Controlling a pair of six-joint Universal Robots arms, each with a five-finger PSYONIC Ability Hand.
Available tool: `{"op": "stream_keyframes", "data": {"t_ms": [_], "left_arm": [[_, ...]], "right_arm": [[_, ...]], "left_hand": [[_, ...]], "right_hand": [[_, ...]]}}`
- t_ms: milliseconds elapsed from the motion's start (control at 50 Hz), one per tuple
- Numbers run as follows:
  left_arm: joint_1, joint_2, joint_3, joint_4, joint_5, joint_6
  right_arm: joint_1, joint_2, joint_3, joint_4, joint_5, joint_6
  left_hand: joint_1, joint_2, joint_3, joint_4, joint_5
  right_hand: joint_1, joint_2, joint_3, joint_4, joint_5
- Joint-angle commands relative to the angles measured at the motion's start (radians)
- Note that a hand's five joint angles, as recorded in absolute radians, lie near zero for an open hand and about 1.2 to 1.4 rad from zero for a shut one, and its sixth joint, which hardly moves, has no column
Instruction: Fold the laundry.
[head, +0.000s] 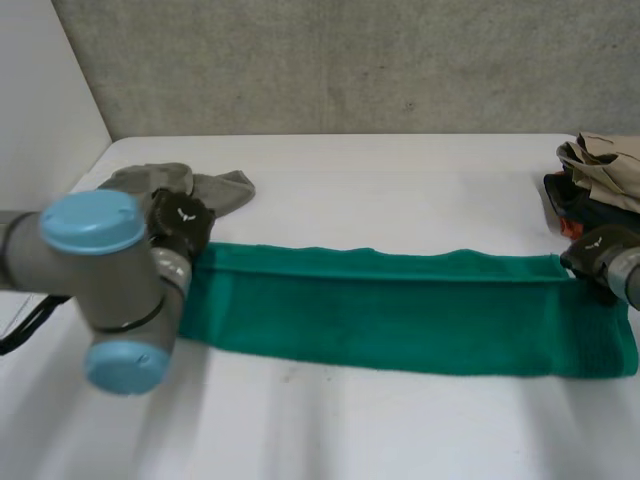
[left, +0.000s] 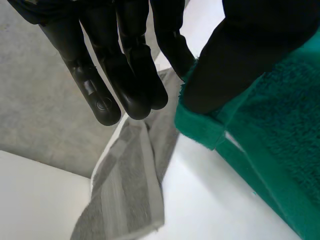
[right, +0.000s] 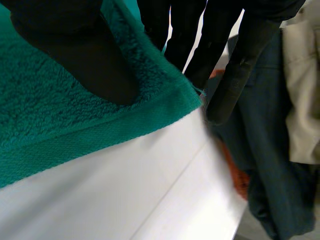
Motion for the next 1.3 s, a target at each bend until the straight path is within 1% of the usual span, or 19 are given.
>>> {"op": "stream_keyframes", "data": {"t_ms": [20, 180, 200, 220, 240, 260, 280, 400, 520, 620, 660, 740, 820, 940, 1060, 1100, 1120, 1180, 1300], "left_arm": [[-0.006, -0.166, 0.184, 0.001, -0.068, 0.007], [-0.015, -0.252, 0.289, 0.072, -0.072, 0.019], [-0.021, -0.26, 0.29, 0.087, -0.072, 0.029], [-0.026, -0.26, 0.289, 0.093, -0.071, 0.032], [-0.03, -0.26, 0.286, 0.1, -0.071, 0.036], [-0.038, -0.259, 0.284, 0.104, -0.072, 0.039], [-0.052, -0.254, 0.278, 0.112, -0.072, 0.044], [-0.082, -0.211, 0.221, 0.118, -0.072, 0.038], [-0.084, -0.092, 0.089, 0.118, -0.068, 0.033], [-0.085, -0.003, -0.016, 0.118, -0.062, 0.029], [-0.087, 0.028, -0.062, 0.121, -0.06, 0.026], [-0.092, 0.056, -0.112, 0.123, -0.06, 0.006], [-0.102, 0.062, -0.128, 0.123, -0.06, -0.017], [-0.105, 0.057, -0.132, 0.123, -0.06, -0.023], [-0.105, 0.056, -0.138, 0.123, -0.06, -0.025], [-0.105, 0.056, -0.139, 0.124, -0.06, -0.025], [-0.107, 0.056, -0.141, 0.127, -0.06, -0.025], [-0.107, 0.059, -0.144, 0.135, -0.06, -0.025], [-0.105, 0.079, -0.155, 0.138, -0.06, -0.025]], "right_arm": [[0.01, 0.068, -0.067, -0.067, 0.027, -0.002], [0.032, 0.144, -0.132, -0.177, 0.033, 0.002], [0.043, 0.149, -0.133, -0.202, 0.037, 0.006], [0.049, 0.15, -0.13, -0.212, 0.042, 0.014], [0.053, 0.149, -0.127, -0.222, 0.047, 0.023], [0.059, 0.14, -0.121, -0.238, 0.062, 0.056], [0.06, 0.134, -0.117, -0.245, 0.066, 0.08], [0.06, 0.022, -0.023, -0.243, 0.037, 0.23], [0.044, -0.138, 0.169, -0.226, -0.071, 0.256], [-0.028, -0.254, 0.31, -0.153, -0.183, 0.253], [-0.075, -0.279, 0.362, -0.115, -0.243, 0.25], [-0.147, -0.279, 0.428, -0.102, -0.317, 0.242], [-0.184, -0.276, 0.466, -0.122, -0.36, 0.209], [-0.194, -0.219, 0.474, -0.191, -0.375, 0.176], [-0.203, -0.155, 0.454, -0.242, -0.377, 0.175], [-0.212, -0.146, 0.45, -0.246, -0.374, 0.175], [-0.218, -0.135, 0.44, -0.251, -0.366, 0.176], [-0.229, -0.127, 0.431, -0.254, -0.355, 0.178], [-0.342, -0.144, 0.423, -0.257, -0.274, 0.167]], "left_hand": [[0.263, 0.197, 0.199, 0.192, 0.214], [0.263, 0.197, 0.199, 0.192, 0.214], [0.263, 0.197, 0.199, 0.192, 0.214], [-0.001, -0.067, -0.066, -0.072, -0.05], [-0.414, -0.479, -0.478, -0.484, -0.462], [-0.737, -0.803, -0.802, -0.808, -0.786], [-0.959, -1.025, -1.023, -1.029, -1.007], [-0.959, -1.025, -1.023, -1.029, -1.007], [-0.959, -1.025, -1.023, -1.029, -1.007], [-0.959, -1.025, -1.023, -1.029, -1.007], [-0.959, -1.025, -1.023, -1.029, -1.007], [-0.959, -1.025, -1.023, -1.029, -1.007], [-0.959, -1.025, -1.023, -1.029, -1.007], [-0.959, -1.025, -1.023, -1.029, -1.007], [-0.959, -1.025, -1.023, -1.029, -1.007], [-0.959, -1.025, -1.023, -1.029, -1.007], [-0.959, -1.025, -1.023, -1.029, -1.007], [-0.959, -1.025, -1.023, -1.029, -1.007], [-0.959, -1.025, -1.023, -1.029, -1.007]], "right_hand": [[0.285, 0.216, 0.201, 0.195, 0.23], [0.285, 0.216, 0.201, 0.195, 0.23], [-0.106, -0.175, -0.19, -0.196, -0.161], [-0.43, -0.499, -0.514, -0.52, -0.485], [-0.625, -0.694, -0.709, -0.715, -0.68], [-0.894, -0.963, -0.978, -0.984, -0.949], [-0.936, -1.006, -1.021, -1.027, -0.991], [-0.936, -1.006, -1.021, -1.027, -0.991], [-0.936, -1.006, -1.021, -1.027, -0.991], [-0.882, -0.951, -0.967, -0.972, -0.937], [-0.873, -0.943, -0.958, -0.964, -0.928], [-0.812, -0.881, -0.896, -0.902, -0.867], [-0.744, -0.814, -0.829, -0.835, -0.8], [-0.589, -0.658, -0.673, -0.679, -0.644], [-0.295, -0.364, -0.38, -0.385, -0.35], [-0.073, -0.143, -0.158, -0.163, -0.128], [0.277, 0.208, 0.193, 0.187, 0.222], [0.285, 0.216, 0.201, 0.195, 0.23], [0.285, 0.216, 0.201, 0.195, 0.23]]}}
